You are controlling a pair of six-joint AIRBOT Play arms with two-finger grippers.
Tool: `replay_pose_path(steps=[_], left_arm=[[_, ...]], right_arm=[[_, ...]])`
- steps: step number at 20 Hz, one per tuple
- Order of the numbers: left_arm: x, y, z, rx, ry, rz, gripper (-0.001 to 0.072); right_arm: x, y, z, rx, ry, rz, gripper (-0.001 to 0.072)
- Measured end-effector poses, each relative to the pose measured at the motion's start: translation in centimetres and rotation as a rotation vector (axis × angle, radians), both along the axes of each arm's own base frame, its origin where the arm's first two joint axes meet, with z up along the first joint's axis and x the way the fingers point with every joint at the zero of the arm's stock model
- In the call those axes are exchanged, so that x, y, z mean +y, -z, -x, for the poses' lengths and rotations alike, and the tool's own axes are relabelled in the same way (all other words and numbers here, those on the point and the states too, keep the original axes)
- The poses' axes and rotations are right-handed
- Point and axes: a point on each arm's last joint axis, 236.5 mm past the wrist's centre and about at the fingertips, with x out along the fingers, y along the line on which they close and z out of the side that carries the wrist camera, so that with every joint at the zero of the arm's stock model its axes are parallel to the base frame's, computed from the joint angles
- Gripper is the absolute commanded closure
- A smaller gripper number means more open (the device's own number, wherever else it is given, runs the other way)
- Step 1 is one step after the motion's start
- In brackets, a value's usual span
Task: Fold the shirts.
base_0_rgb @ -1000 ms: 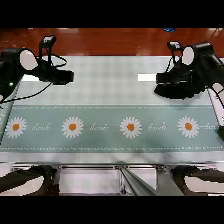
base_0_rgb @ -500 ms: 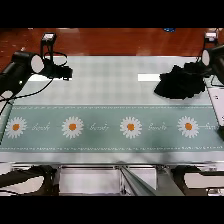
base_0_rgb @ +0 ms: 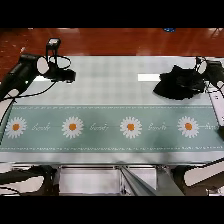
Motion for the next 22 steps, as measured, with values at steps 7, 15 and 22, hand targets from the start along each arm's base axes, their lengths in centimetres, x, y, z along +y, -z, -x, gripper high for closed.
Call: replay_pose_path(steps=[7, 15, 22], left_arm=[[2.2, -4.0, 2.5, 0.050, -0.062, 0.078, 0.0201], [4.1, -6.9, 11.5, -0.005, -0.126, 0.174, 0.0201], [2.2, -8.1, 15.9, -0.116, -0.134, 0.322, 0.0201]], right_arm=[[1.9, -7.8, -2.1, -0.091, -0.128, -0.050, 0.0688], [5.7, -37.4, -1.9, -0.708, -0.267, 0.006, 0.0688], [16.9, -51.1, 6.8, -0.992, -0.554, -0.036, 0.0688]])
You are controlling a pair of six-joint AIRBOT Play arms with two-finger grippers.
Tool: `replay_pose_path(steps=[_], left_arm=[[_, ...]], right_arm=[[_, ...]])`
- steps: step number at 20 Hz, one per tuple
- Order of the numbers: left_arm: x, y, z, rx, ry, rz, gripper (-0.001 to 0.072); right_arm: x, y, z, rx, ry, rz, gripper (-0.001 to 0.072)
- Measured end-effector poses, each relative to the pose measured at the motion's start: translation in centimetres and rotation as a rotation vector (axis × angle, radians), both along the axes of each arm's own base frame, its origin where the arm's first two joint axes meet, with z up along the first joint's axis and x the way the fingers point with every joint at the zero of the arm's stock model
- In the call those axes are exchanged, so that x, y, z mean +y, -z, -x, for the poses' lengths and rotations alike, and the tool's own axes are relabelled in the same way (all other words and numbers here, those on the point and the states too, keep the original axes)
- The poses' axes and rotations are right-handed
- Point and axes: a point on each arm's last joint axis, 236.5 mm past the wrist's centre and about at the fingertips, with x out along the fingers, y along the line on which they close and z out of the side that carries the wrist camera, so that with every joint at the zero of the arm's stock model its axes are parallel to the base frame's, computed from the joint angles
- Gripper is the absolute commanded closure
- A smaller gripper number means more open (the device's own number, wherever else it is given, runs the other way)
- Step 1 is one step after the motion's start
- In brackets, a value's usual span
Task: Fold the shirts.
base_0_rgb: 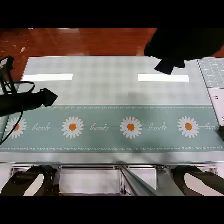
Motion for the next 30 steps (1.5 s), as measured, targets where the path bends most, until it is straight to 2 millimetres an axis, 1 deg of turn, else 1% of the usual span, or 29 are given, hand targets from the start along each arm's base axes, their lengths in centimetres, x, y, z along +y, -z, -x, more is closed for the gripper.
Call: replay_pose_path(steps=[1, 3, 6, 10, 14, 15, 17, 18, 19, 20, 22, 23, 24, 25, 26, 27, 28, 29, 30], left_arm=[[0.0, -0.4, 0.2, -0.018, -0.003, 0.008, 0.0201], [0.0, -1.3, 0.6, -0.053, -0.010, 0.018, 0.0201], [0.1, -2.1, 0.9, -0.084, -0.015, 0.026, 0.0201], [0.0, -2.5, 1.1, -0.097, -0.015, 0.030, 0.0201], [-0.1, -2.2, 1.6, -0.080, -0.008, 0.030, 0.0201], [-0.2, -2.1, 1.7, -0.073, -0.003, 0.030, 0.0201], [-0.5, -1.9, 1.9, -0.064, 0.008, 0.031, 0.0201], [-0.8, -1.7, 2.1, -0.058, 0.017, 0.033, 0.0201], [-1.0, -1.5, 2.2, -0.050, 0.025, 0.032, 0.0201], [-1.1, -1.0, 2.5, -0.038, 0.031, 0.031, 0.0201], [-1.4, 0.3, 2.9, -0.006, 0.042, 0.030, 0.0201], [-1.5, 1.2, 3.2, 0.015, 0.046, 0.029, 0.0201], [-1.6, 2.1, 3.5, 0.036, 0.048, 0.027, 0.0201], [-1.6, 3.1, 3.7, 0.058, 0.048, 0.026, 0.0201], [-1.5, 3.8, 3.7, 0.069, 0.044, 0.026, 0.0201], [-1.3, 4.4, 3.5, 0.077, 0.039, 0.021, 0.0201], [-0.8, 4.6, 3.0, 0.077, 0.027, 0.016, 0.0201], [0.0, 4.4, 2.2, 0.069, 0.000, 0.013, 0.0201], [1.0, 4.3, 1.6, 0.068, -0.032, 0.012, 0.0201]], right_arm=[[2.0, -0.4, 1.2, -0.004, -0.053, 0.006, 0.0688], [5.6, -0.2, 3.1, 0.014, -0.155, 0.015, 0.0688], [11.0, 1.7, 5.2, 0.077, -0.304, 0.019, 0.0688], [18.2, 4.6, 7.0, 0.165, -0.480, 0.015, 0.0688], [25.0, 8.6, 8.6, 0.281, -0.617, 0.015, 0.0688], [26.4, 10.2, 8.8, 0.321, -0.641, 0.019, 0.0688], [28.3, 14.1, 8.9, 0.416, -0.657, 0.038, 0.0688], [28.9, 17.1, 8.6, 0.479, -0.645, 0.058, 0.0688], [28.9, 20.1, 8.3, 0.540, -0.620, 0.086, 0.0688], [28.5, 23.3, 7.9, 0.600, -0.583, 0.118, 0.0688], [26.9, 30.3, 7.5, 0.730, -0.493, 0.181, 0.0686], [25.9, 33.2, 7.5, 0.781, -0.452, 0.200, 0.0604], [25.0, 35.8, 7.6, 0.833, -0.413, 0.210, 0.0356], [23.9, 38.0, 7.7, 0.877, -0.373, 0.219, 0.0302], [23.1, 39.2, 7.6, 0.900, -0.345, 0.218, 0.0302], [22.1, 39.8, 7.5, 0.922, -0.319, 0.213, 0.0302], [21.0, 39.5, 6.9, 0.918, -0.294, 0.208, 0.0302], [19.4, 38.3, 5.9, 0.900, -0.265, 0.201, 0.0303], [17.6, 36.8, 5.0, 0.872, -0.231, 0.190, 0.0303]])
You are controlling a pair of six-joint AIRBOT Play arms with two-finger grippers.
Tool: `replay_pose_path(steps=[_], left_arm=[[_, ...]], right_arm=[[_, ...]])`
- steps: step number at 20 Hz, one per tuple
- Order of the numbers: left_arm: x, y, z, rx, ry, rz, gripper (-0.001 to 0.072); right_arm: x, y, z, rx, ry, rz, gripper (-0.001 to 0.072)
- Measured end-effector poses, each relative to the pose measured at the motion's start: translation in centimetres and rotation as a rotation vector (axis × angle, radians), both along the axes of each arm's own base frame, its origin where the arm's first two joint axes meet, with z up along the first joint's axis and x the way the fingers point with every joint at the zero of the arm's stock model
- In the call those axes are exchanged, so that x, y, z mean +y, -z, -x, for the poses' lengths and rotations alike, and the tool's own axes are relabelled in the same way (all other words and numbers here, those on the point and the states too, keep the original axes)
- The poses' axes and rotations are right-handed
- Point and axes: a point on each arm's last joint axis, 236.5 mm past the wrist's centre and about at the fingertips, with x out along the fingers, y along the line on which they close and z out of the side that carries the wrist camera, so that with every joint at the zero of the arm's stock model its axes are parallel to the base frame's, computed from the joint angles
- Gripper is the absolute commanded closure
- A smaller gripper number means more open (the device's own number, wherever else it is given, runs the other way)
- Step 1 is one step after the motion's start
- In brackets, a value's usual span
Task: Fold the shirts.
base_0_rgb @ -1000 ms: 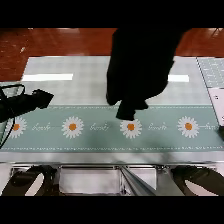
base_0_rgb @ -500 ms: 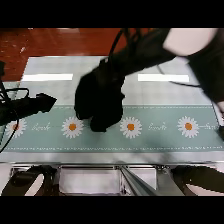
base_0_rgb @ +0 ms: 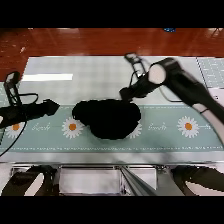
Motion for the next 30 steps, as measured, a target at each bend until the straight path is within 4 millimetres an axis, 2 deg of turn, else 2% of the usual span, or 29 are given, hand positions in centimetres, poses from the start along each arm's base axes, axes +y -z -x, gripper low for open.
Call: replay_pose_path(steps=[2, 4, 5, 6, 8, 10, 12, 16, 17, 18, 19, 22, 25, 30], left_arm=[[2.2, 0.3, -0.9, 0.022, -0.080, 0.017, 0.0202], [2.5, 2.5, -0.1, 0.114, -0.108, 0.074, 0.0202], [1.6, 4.2, 0.7, 0.175, -0.090, 0.126, 0.0201], [0.4, 5.7, 1.5, 0.228, -0.061, 0.178, 0.0201], [-2.6, 8.6, 3.0, 0.318, 0.018, 0.286, 0.0202], [-5.1, 10.7, 3.8, 0.379, 0.079, 0.352, 0.0201], [-6.9, 12.3, 3.4, 0.395, 0.096, 0.386, 0.0202], [-10.1, 13.6, 1.0, 0.366, 0.117, 0.422, 0.0202], [-10.6, 13.8, 0.2, 0.358, 0.119, 0.426, 0.0233], [-11.0, 13.9, -0.7, 0.348, 0.114, 0.428, 0.0479], [-11.2, 14.1, -1.3, 0.342, 0.117, 0.423, 0.0686], [-11.8, 13.7, -3.2, 0.325, 0.131, 0.437, 0.0691], [-12.2, 12.8, -4.2, 0.306, 0.160, 0.451, 0.0691], [-12.6, 12.2, -4.6, 0.299, 0.181, 0.460, 0.0691]], right_arm=[[-5.9, -3.9, -2.0, -0.095, 0.107, 0.022, 0.0304], [-13.0, -6.2, -2.2, -0.154, 0.254, 0.059, 0.0304], [-16.2, -6.2, -1.4, -0.156, 0.329, 0.067, 0.0304], [-18.5, -5.4, -0.1, -0.141, 0.393, 0.058, 0.0304], [-20.2, -2.4, 3.0, -0.078, 0.479, 0.003, 0.0305], [-19.2, 1.0, 5.9, -0.003, 0.516, -0.094, 0.0305], [-17.5, 3.7, 8.2, 0.064, 0.542, -0.199, 0.0305], [-13.7, 6.9, 11.3, 0.168, 0.542, -0.333, 0.0305], [-12.6, 7.5, 12.0, 0.196, 0.526, -0.347, 0.0305], [-11.5, 8.0, 12.4, 0.213, 0.513, -0.359, 0.0305], [-10.3, 8.5, 12.8, 0.234, 0.501, -0.366, 0.0305], [-6.2, 10.1, 14.3, 0.316, 0.457, -0.395, 0.0305], [-2.5, 11.4, 14.9, 0.362, 0.442, -0.434, 0.0305], [1.2, 13.2, 13.4, 0.368, 0.497, -0.480, 0.0318]])
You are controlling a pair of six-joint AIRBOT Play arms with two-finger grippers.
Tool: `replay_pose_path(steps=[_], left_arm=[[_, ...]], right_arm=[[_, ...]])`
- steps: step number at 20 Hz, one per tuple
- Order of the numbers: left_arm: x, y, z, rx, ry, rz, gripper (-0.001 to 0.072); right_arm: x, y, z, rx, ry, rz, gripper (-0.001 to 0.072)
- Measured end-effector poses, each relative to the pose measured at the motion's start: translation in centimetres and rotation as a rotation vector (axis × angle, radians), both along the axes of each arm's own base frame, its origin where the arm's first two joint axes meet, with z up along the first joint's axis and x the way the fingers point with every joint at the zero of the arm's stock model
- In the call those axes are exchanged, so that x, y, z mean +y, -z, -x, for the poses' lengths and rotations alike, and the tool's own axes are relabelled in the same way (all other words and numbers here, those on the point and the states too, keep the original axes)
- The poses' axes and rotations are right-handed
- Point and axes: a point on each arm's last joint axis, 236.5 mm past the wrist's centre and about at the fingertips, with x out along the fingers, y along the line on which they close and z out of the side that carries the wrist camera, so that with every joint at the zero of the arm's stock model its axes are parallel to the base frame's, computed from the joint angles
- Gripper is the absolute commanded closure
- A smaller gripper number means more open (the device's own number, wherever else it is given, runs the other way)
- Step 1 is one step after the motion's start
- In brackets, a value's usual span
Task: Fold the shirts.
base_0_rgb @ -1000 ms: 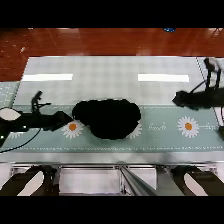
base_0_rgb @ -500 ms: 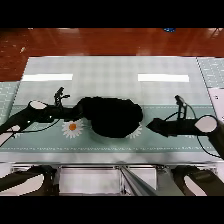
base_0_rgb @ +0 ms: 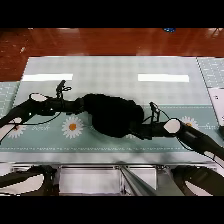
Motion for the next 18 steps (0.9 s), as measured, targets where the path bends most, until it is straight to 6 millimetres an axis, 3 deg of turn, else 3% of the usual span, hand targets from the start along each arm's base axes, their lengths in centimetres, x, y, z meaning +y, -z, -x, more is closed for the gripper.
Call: replay_pose_path(steps=[1, 3, 6, 8, 9, 11, 14, 16, 18], left_arm=[[0.0, 0.0, 0.0, -0.001, 0.001, 0.001, 0.0691], [0.0, -0.1, -0.1, -0.003, 0.002, 0.002, 0.0691], [0.1, -0.5, -0.4, -0.009, 0.001, 0.008, 0.0691], [1.0, -2.1, -1.7, -0.044, -0.011, 0.023, 0.0692], [1.5, -3.5, -2.6, -0.078, -0.015, 0.034, 0.0692], [2.9, -8.1, -5.1, -0.181, -0.037, 0.064, 0.0692], [5.3, -19.3, -8.9, -0.429, -0.085, 0.120, 0.0692], [6.6, -28.0, -9.5, -0.615, -0.092, 0.139, 0.0692], [7.6, -36.3, -8.4, -0.794, -0.092, 0.130, 0.0692]], right_arm=[[0.6, 0.2, -0.4, -0.003, 0.004, 0.000, 0.0410], [1.7, 0.5, -1.4, -0.023, 0.006, 0.003, 0.0685], [3.7, -1.1, -3.5, -0.110, -0.043, -0.013, 0.0688], [4.8, -4.6, -5.4, -0.207, -0.109, -0.039, 0.0688], [4.9, -7.3, -6.9, -0.276, -0.135, -0.049, 0.0688], [3.9, -13.3, -9.7, -0.408, -0.180, -0.046, 0.0688], [0.2, -23.7, -12.8, -0.595, -0.235, 0.010, 0.0688], [-3.2, -30.6, -13.1, -0.707, -0.267, 0.087, 0.0688], [-6.5, -36.8, -11.9, -0.806, -0.286, 0.191, 0.0688]])
